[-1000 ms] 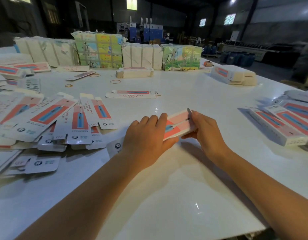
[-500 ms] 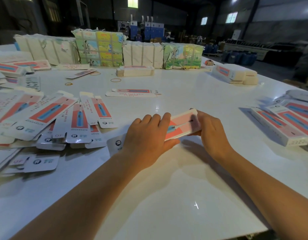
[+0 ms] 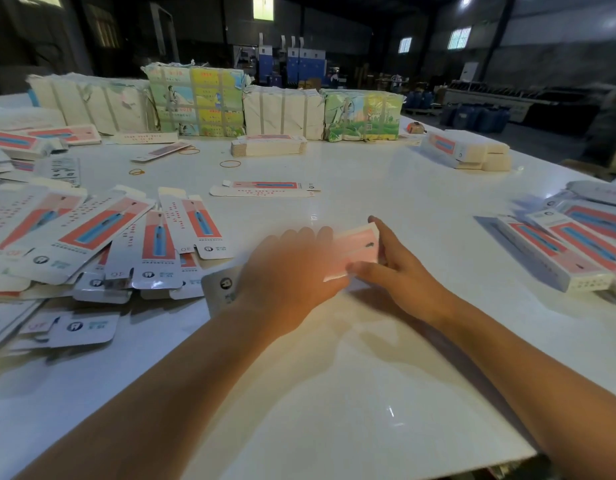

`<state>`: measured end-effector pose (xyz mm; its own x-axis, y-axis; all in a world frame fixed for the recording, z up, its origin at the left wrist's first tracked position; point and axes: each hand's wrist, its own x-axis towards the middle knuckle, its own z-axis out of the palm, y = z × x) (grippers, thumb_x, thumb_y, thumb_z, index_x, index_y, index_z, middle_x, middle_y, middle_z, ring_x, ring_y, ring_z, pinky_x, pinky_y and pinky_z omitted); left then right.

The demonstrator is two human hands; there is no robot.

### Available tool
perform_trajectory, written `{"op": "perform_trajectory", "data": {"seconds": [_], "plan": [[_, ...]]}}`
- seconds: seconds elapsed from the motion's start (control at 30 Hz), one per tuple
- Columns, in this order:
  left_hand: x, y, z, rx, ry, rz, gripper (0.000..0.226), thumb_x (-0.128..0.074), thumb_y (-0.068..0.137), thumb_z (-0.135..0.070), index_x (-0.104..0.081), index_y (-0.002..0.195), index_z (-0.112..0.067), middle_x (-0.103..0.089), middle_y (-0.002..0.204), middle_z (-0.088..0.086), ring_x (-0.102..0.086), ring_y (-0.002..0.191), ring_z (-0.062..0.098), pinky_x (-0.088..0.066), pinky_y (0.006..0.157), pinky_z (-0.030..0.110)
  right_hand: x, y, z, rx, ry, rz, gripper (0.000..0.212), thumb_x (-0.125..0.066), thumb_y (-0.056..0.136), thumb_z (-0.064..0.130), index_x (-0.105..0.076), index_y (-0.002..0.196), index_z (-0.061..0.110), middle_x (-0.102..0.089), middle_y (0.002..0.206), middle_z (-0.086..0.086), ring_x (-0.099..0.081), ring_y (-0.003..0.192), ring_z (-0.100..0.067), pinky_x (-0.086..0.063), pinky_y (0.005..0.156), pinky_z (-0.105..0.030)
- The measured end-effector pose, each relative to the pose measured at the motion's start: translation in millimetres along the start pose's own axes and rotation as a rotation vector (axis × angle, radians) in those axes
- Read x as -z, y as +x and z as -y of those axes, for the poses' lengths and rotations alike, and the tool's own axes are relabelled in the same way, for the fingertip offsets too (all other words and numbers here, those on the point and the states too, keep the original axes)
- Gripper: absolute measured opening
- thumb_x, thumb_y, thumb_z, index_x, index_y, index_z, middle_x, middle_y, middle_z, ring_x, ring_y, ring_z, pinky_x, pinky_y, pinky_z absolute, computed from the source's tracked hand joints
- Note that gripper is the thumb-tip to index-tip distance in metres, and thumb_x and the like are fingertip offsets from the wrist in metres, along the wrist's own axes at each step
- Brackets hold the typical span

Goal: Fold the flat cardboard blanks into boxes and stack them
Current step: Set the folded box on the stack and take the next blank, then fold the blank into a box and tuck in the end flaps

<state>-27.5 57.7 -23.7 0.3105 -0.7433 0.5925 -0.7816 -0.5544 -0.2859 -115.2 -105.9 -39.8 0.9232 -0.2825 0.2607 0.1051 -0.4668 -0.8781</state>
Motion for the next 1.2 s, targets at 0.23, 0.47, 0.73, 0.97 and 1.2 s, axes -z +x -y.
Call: {"op": "perform_trajectory", "data": {"seconds": [0.23, 0.47, 0.73, 0.97, 1.2], "plan": [[-14, -2, 12, -0.080, -0.252, -0.027, 0.069, -0.053, 0.078, -0.060, -0.064, 0.111, 0.000, -0.068, 0.083, 0.013, -0.064, 0.062, 0.026, -0.052, 0.050, 0.035, 10, -1, 13, 0.429, -0.826, 0.019, 0.066, -0.061, 0.082, 0.011, -0.037, 0.143, 0.009, -0.045, 0.140, -0.012, -0.041, 0.126, -0.029, -0.037, 0.105, -0.037], [-32, 1, -10, -0.045, -0.289, -0.137, 0.072, -0.020, 0.090, -0.063, -0.062, 0.119, -0.012, -0.060, 0.118, 0.014, -0.054, 0.102, 0.038, -0.045, 0.081, 0.053, 97, 15, 22, 0.302, -1.022, -0.194, 0.057, -0.061, 0.085, 0.017, -0.044, 0.140, 0.016, -0.056, 0.127, -0.013, -0.049, 0.112, -0.034, -0.045, 0.089, -0.046], [-55, 3, -25, -0.079, -0.506, -0.032, 0.044, -0.041, 0.075, -0.048, -0.072, 0.089, -0.020, -0.065, 0.088, -0.005, -0.051, 0.084, 0.013, -0.040, 0.054, 0.030, 336, -39, -20, -0.319, -1.268, -0.958, 0.040, -0.047, 0.089, 0.011, -0.054, 0.126, 0.027, -0.045, 0.126, -0.015, -0.038, 0.114, -0.037, -0.040, 0.089, -0.043], [-50, 4, -21, -0.062, -0.514, 0.067, 0.043, -0.041, 0.076, -0.048, -0.071, 0.090, -0.021, -0.062, 0.087, -0.008, -0.057, 0.078, 0.019, -0.045, 0.053, 0.033, 361, -62, -40, -0.664, -1.650, -0.762, 0.049, -0.049, 0.085, 0.013, -0.051, 0.132, 0.025, -0.034, 0.136, -0.016, -0.027, 0.128, -0.035, -0.028, 0.104, -0.055], [-30, 4, -25, 0.048, -0.603, 0.265, 0.068, -0.021, 0.069, -0.062, -0.064, 0.110, -0.030, -0.053, 0.106, -0.017, -0.047, 0.102, 0.012, -0.036, 0.081, 0.026, 212, 15, 24, -0.065, -1.123, -0.602, 0.031, -0.052, 0.092, 0.021, -0.063, 0.121, 0.018, -0.059, 0.129, -0.009, -0.050, 0.118, -0.029, -0.040, 0.099, -0.043]]}}
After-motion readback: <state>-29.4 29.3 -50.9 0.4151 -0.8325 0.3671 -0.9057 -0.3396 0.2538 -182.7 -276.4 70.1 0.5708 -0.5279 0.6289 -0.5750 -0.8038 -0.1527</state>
